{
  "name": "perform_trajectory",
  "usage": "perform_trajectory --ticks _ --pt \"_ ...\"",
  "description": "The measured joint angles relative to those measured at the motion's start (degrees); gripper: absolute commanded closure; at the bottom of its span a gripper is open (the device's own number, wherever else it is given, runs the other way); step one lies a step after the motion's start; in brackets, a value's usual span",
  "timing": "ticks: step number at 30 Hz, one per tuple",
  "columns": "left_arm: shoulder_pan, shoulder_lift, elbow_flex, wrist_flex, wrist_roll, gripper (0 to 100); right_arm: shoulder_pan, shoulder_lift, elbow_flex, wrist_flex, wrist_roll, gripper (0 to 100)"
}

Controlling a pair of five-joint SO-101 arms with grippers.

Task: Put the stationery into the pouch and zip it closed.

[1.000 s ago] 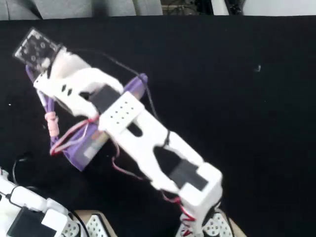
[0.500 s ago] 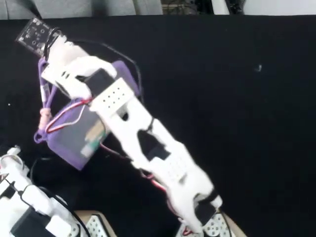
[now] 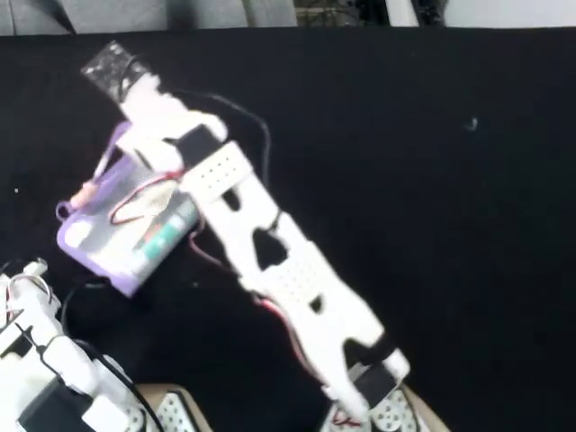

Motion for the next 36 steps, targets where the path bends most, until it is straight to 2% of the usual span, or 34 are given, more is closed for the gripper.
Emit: perform_trajectory --ticks 7,13,19,28,36 --pt "-1.23 0.0 0.0 0.0 0.0 83 0.26 0.88 -3.34 17.23 0.79 98.7" --pt "-1.58 0.09 -0.62 0.09 0.0 83 0.26 5.27 -3.87 24.79 5.8 98.7" --pt "-1.58 0.88 -2.73 0.53 -0.62 83 2.11 8.26 -3.87 24.97 7.12 98.7" --pt "-1.58 0.88 -2.81 0.53 -8.18 83 7.03 8.26 -3.16 24.97 11.08 98.7" --pt "-1.32 0.88 -2.81 0.53 -12.04 83 10.11 -1.76 14.59 24.97 12.48 98.7"
